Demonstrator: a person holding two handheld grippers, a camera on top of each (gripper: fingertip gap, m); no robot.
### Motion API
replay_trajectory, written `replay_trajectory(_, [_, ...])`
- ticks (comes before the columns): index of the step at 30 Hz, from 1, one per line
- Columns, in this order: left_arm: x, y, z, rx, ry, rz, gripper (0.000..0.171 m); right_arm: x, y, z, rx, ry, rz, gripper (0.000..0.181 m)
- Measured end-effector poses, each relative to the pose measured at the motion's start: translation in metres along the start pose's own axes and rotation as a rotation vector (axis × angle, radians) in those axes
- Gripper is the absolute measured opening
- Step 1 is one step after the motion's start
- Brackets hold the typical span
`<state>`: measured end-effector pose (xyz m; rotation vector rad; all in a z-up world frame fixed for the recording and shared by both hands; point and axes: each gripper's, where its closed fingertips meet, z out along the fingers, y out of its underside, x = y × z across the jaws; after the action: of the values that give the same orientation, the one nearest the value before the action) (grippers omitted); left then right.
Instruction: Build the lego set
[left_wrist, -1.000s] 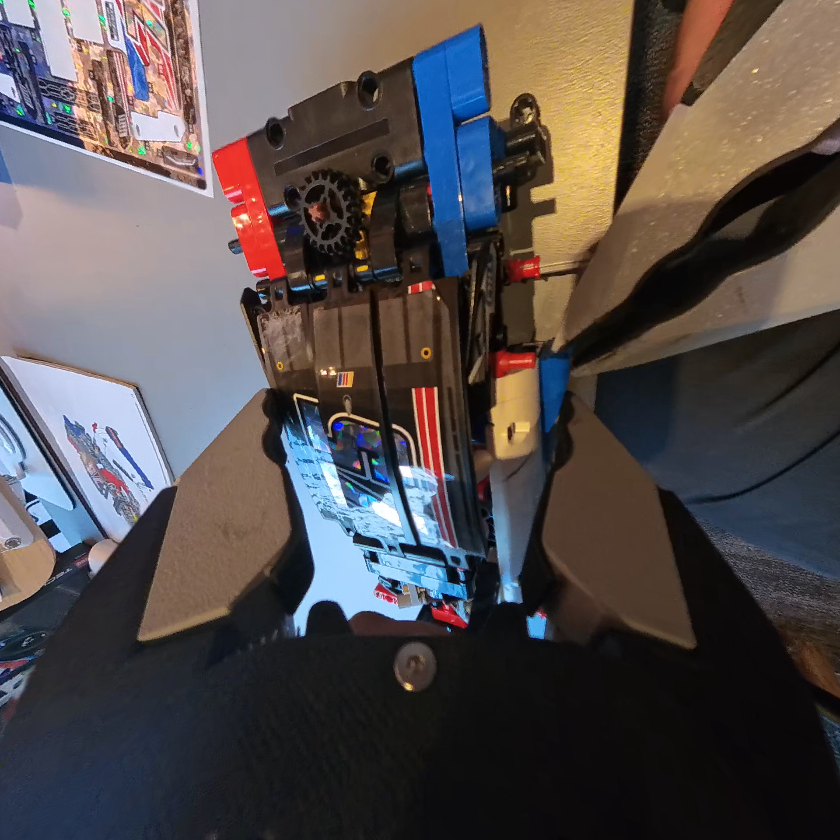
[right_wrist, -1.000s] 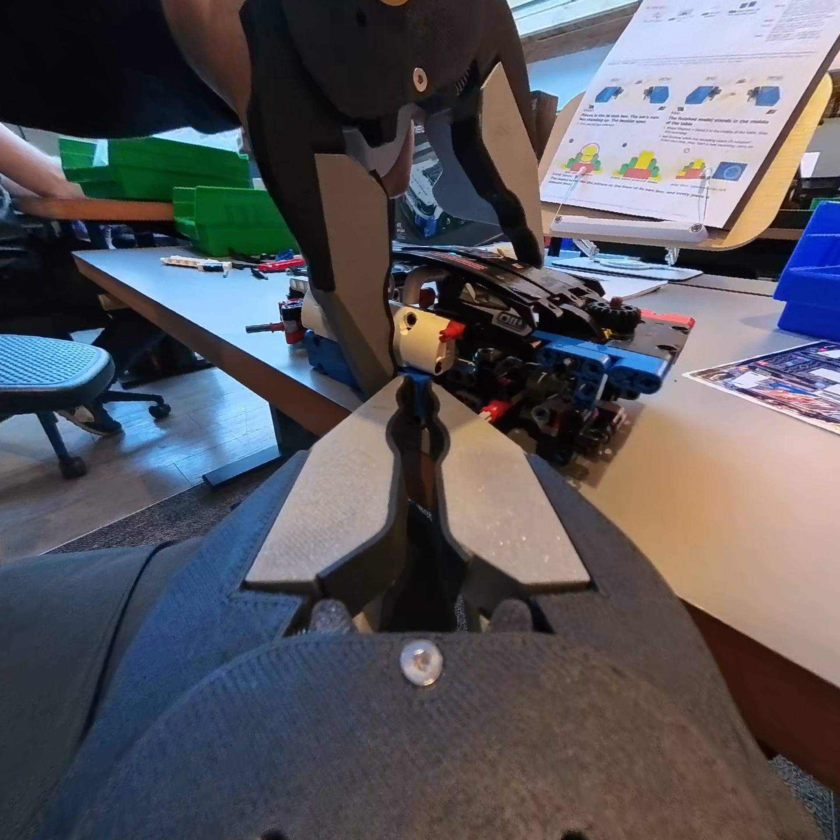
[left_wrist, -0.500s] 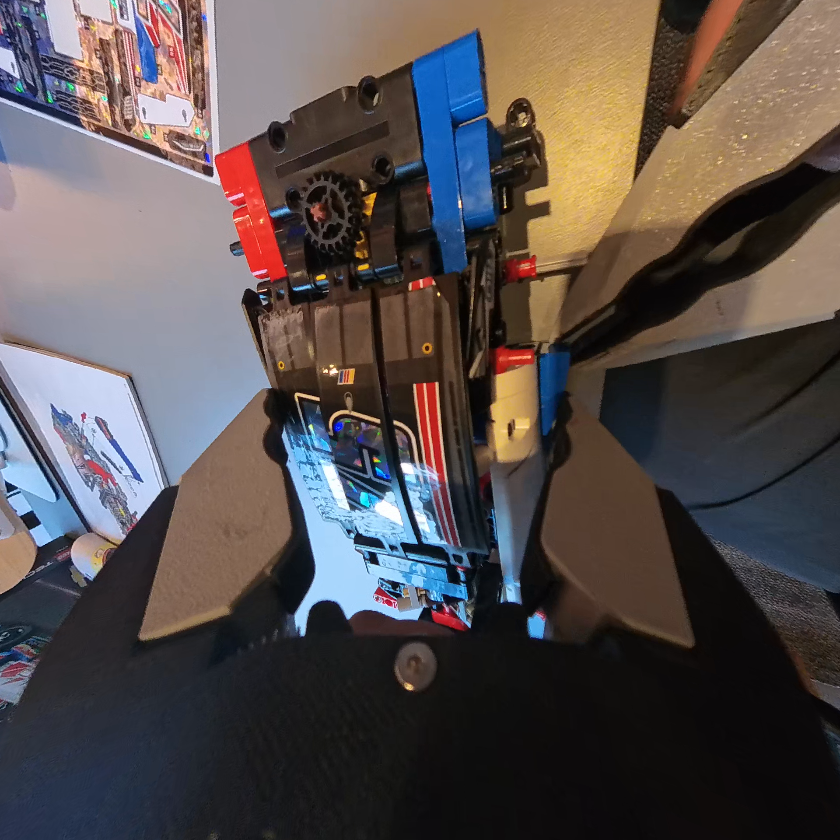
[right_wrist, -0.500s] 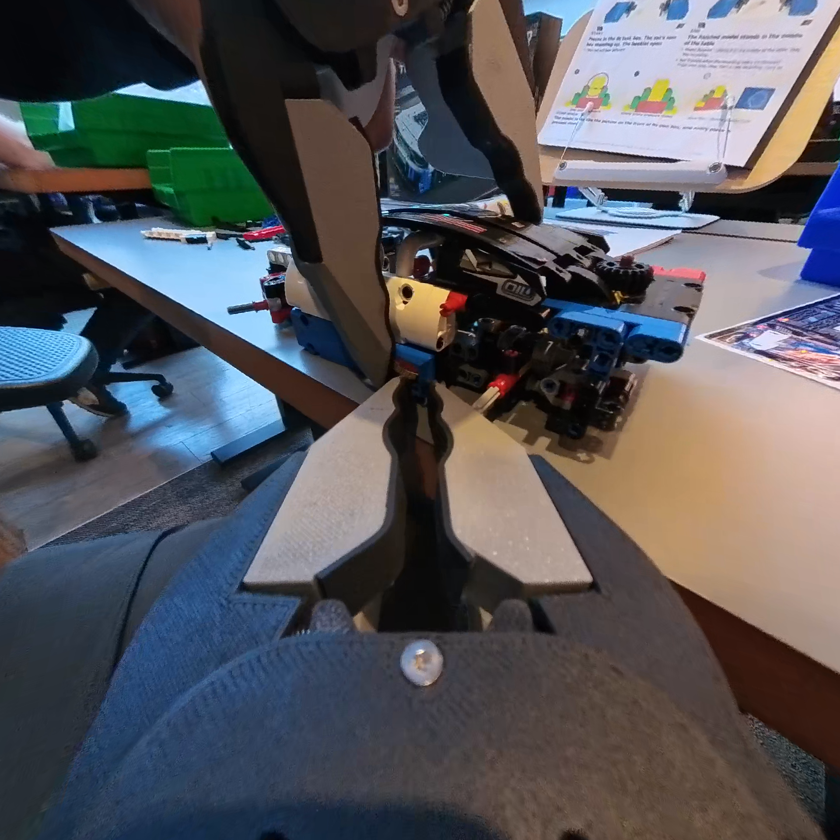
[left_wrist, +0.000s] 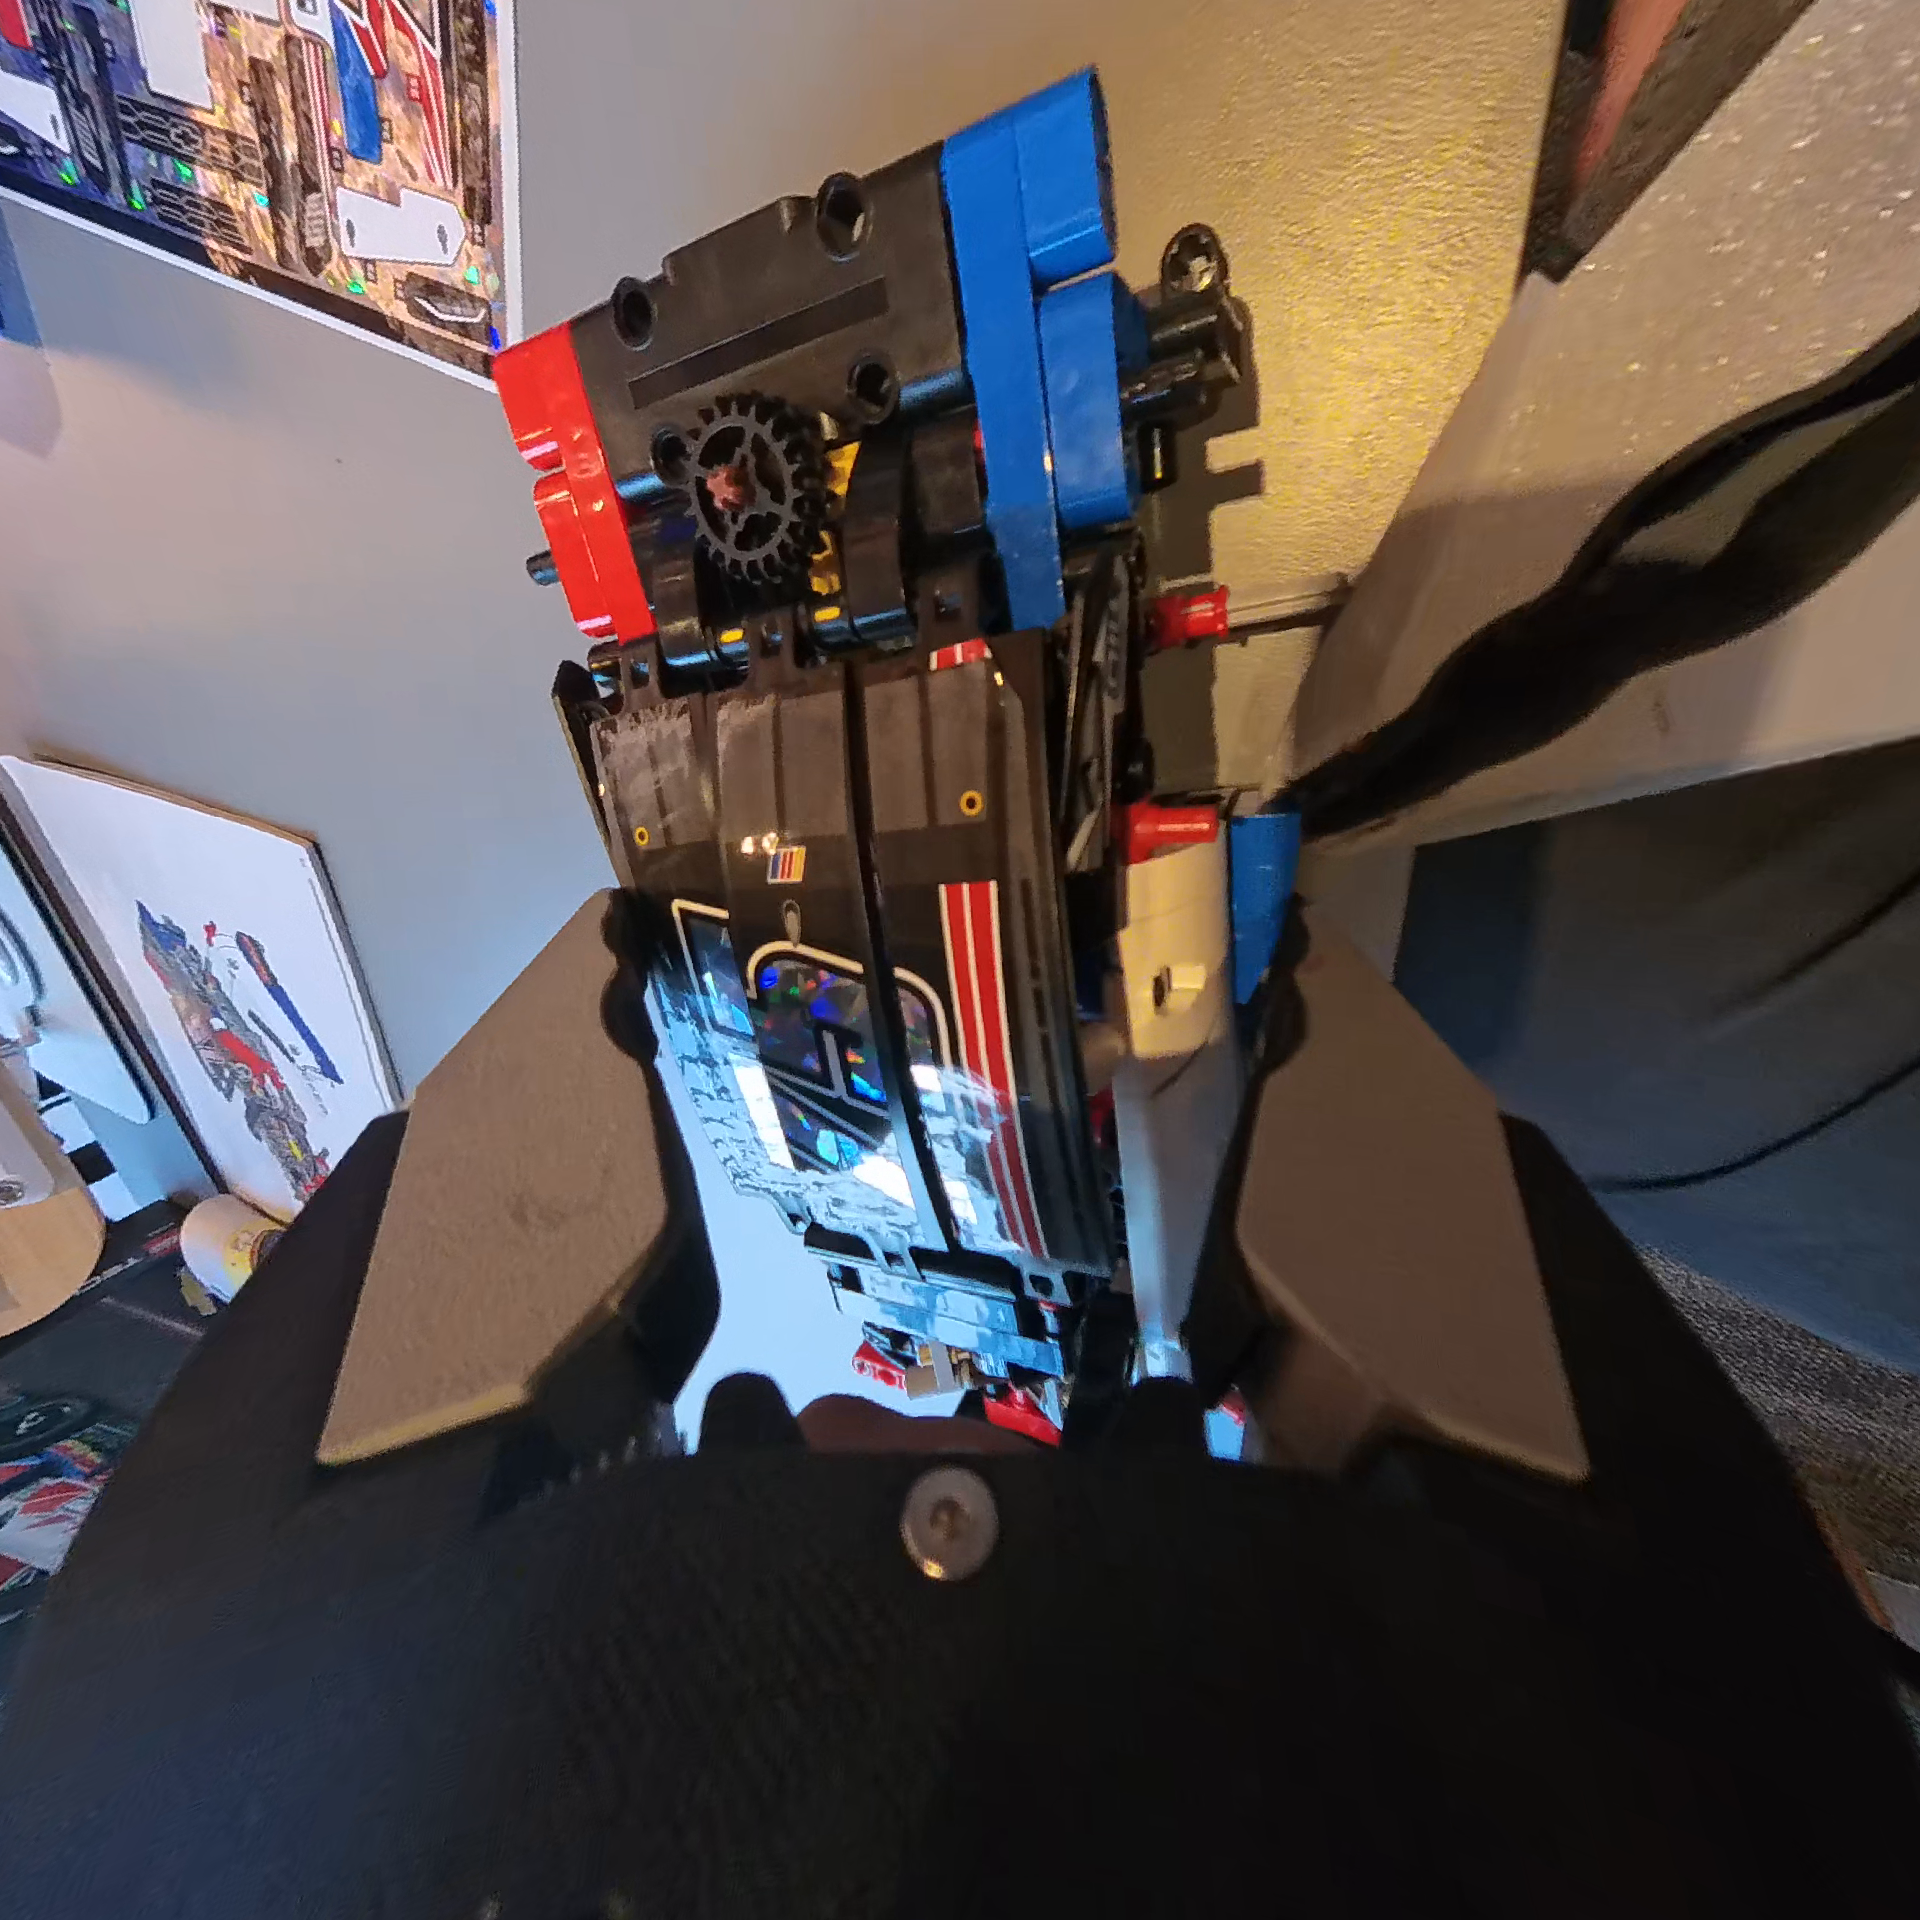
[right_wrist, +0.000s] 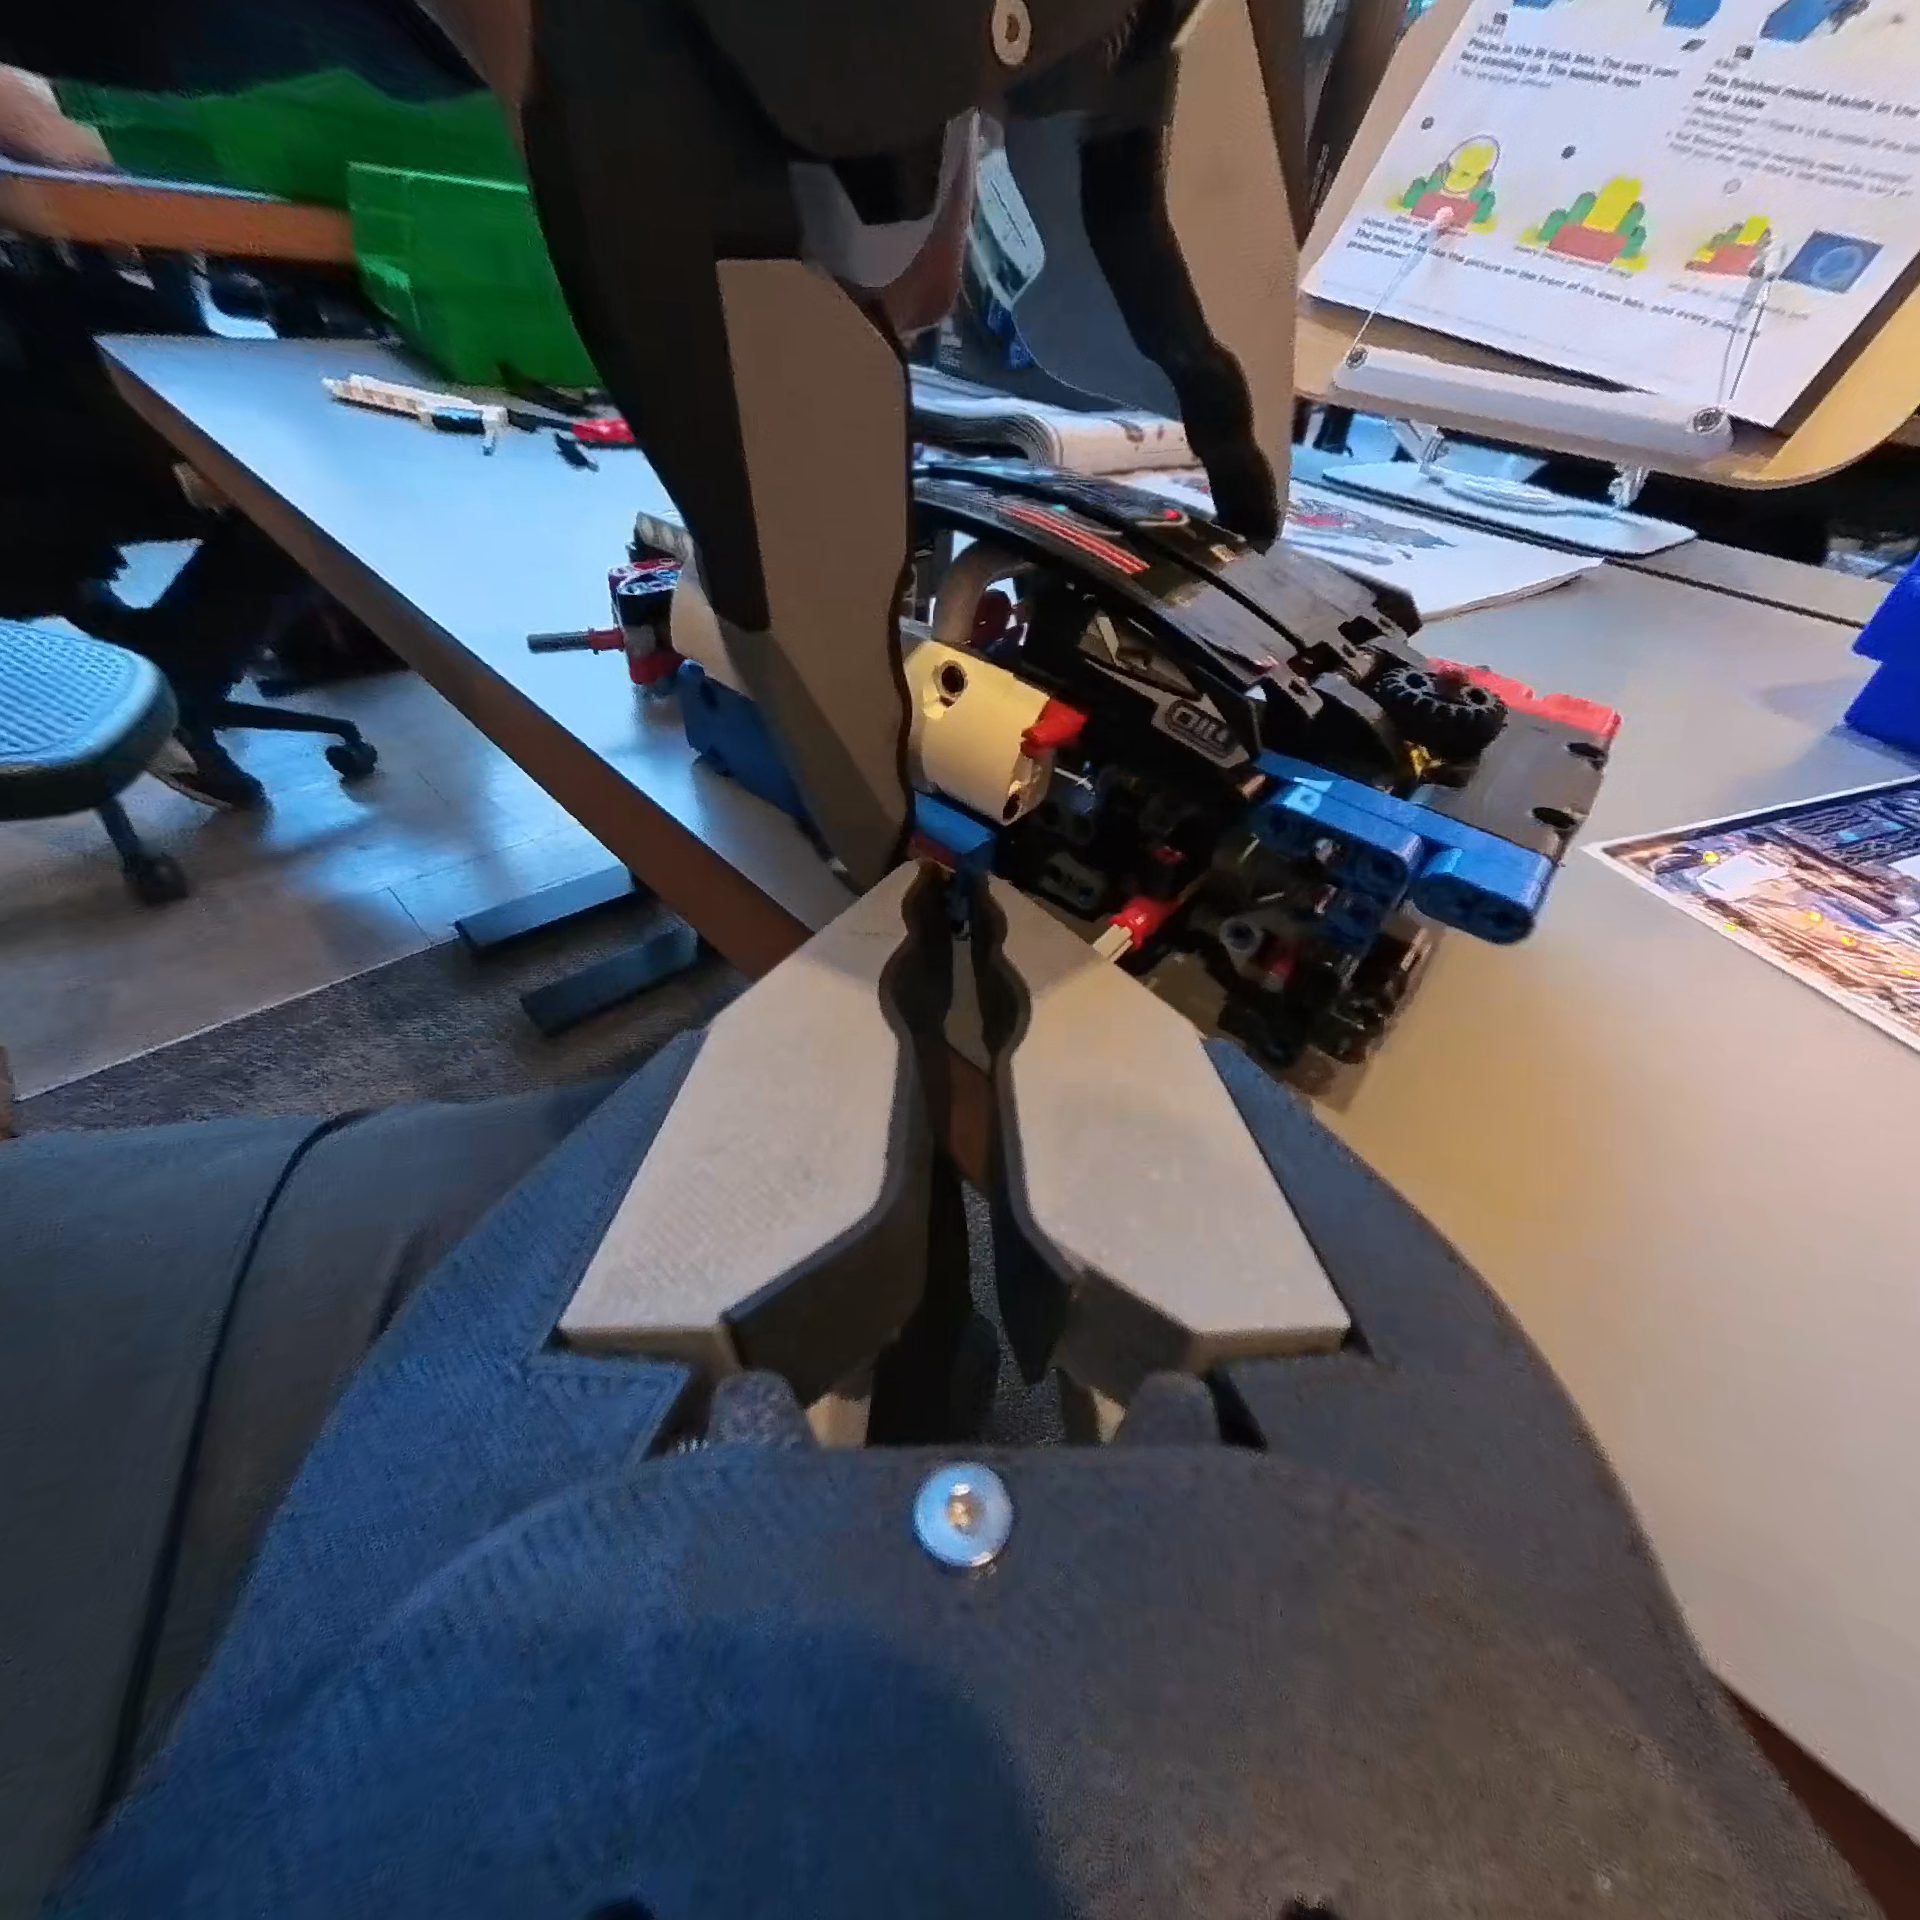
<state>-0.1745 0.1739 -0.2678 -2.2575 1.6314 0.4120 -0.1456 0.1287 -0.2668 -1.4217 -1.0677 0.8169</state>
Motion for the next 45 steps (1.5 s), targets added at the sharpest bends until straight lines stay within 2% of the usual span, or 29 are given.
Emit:
replay_trajectory(8, [0.001, -0.002, 0.000, 0.024, 0.009, 0.013, 0.117, -0.002, -0.002, -0.004, 0.041, -0.051, 0.014, 0.000])
replay_trajectory(12, [0.003, -0.001, -0.001, 0.044, 0.014, 0.026, 0.117, -0.008, -0.001, -0.005, 0.051, -0.055, -0.027, 0.009])
replay_trajectory(16, [0.002, 0.000, -0.001, 0.041, 0.017, 0.048, 0.117, -0.005, -0.004, -0.007, 0.072, 0.017, -0.070, 0.020])
replay_trajectory(19, [0.003, 0.001, -0.001, 0.040, 0.017, 0.064, 0.118, -0.006, -0.003, -0.002, 0.032, 0.021, -0.047, 0.019])
replay_trajectory(22, [0.005, 0.001, -0.002, 0.041, 0.018, 0.078, 0.118, -0.014, -0.002, 0.003, -0.027, 0.024, -0.078, 0.028])
replay_trajectory(26, [0.007, -0.001, -0.003, 0.039, 0.016, 0.099, 0.118, -0.012, 0.002, 0.005, -0.079, 0.057, -0.117, 0.026])
replay_trajectory(32, [0.010, -0.002, -0.004, 0.037, 0.026, 0.139, 0.117, -0.013, 0.003, 0.002, -0.124, -0.028, -0.158, 0.016])
replay_trajectory(35, [0.012, -0.005, -0.005, 0.051, 0.032, 0.161, 0.117, -0.011, 0.002, 0.001, -0.136, -0.049, -0.175, 0.024])
replay_trajectory(40, [0.012, -0.007, -0.005, 0.045, 0.028, 0.181, 0.117, -0.012, 0.001, 0.003, -0.140, -0.052, -0.229, 0.023])
replay_trajectory(45, [0.013, -0.006, -0.005, 0.040, 0.030, 0.184, 0.116, -0.013, 0.001, 0.003, -0.112, -0.079, -0.209, 0.022])
